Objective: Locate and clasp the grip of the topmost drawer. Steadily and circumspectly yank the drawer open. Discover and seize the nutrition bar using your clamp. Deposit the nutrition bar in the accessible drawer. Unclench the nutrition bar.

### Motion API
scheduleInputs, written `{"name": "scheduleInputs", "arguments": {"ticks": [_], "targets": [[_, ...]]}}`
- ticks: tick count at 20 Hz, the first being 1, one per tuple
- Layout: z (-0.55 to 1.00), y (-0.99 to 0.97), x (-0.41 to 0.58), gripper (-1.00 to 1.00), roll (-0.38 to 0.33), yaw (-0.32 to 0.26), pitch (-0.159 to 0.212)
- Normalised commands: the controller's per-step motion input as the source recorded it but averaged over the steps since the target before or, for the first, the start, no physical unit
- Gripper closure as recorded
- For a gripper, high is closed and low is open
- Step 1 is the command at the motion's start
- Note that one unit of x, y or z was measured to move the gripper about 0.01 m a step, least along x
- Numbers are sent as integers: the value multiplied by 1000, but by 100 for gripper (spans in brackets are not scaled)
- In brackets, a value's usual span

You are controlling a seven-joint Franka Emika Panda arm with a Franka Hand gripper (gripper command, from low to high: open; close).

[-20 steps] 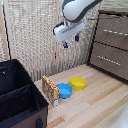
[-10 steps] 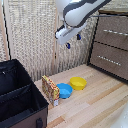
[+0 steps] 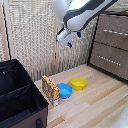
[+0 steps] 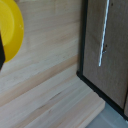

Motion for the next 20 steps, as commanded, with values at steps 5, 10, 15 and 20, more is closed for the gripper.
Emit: {"name": "scheduleInputs", "arguments": {"ticks": [5,10,15,20], "targets": [[203,53,479,-100,-355,-2,36],[433,271,315,-100,-286,-88,43],[521,383,11,-100,-63,-152,40],[141,-37,-159,-100,-99,-67,5]]}}
